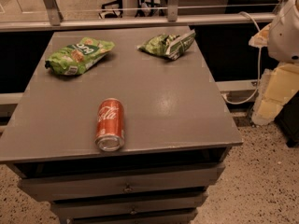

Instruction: Pick green rice chip bag

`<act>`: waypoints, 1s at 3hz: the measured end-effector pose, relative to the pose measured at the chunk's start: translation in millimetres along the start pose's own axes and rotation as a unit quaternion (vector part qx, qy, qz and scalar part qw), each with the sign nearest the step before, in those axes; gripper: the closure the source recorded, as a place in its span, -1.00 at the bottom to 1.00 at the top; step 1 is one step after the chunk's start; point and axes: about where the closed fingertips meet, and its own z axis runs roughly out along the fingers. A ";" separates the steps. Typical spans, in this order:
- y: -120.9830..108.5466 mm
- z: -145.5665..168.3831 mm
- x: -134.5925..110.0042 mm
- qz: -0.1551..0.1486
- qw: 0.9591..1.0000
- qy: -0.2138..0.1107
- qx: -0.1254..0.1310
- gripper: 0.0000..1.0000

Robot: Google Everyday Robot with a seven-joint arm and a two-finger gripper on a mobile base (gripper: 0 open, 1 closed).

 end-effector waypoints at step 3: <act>-29.3 19.5 -72.6 -0.073 0.994 -0.084 0.020 -1.00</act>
Offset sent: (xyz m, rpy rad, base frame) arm 0.0167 0.0226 -0.0047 0.0538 -0.0240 0.0690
